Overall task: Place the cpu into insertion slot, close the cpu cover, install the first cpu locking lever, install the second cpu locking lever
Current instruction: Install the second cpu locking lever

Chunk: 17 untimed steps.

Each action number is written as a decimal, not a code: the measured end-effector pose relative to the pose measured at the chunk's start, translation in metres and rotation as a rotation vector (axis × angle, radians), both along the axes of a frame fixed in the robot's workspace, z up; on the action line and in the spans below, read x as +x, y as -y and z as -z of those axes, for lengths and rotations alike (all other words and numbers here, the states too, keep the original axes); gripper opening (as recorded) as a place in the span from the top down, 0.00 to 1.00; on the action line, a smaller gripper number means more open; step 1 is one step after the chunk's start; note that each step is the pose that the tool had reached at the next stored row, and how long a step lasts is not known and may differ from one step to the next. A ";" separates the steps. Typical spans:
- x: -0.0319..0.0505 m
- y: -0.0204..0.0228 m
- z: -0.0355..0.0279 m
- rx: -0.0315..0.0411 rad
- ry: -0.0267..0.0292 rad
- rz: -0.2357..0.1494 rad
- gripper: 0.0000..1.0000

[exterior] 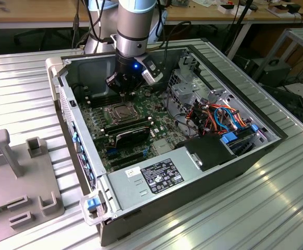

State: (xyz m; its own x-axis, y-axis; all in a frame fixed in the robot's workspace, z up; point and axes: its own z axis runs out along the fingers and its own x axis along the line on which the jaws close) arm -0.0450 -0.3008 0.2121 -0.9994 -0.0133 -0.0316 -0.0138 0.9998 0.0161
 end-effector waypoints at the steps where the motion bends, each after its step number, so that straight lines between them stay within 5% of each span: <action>1: 0.0000 0.0000 0.0000 0.0000 0.0000 0.000 0.89; 13: -0.0001 0.0081 -0.0005 -0.0002 -0.0001 0.000 0.89; 17: 0.0000 0.0099 -0.0093 0.0000 0.0000 0.000 0.89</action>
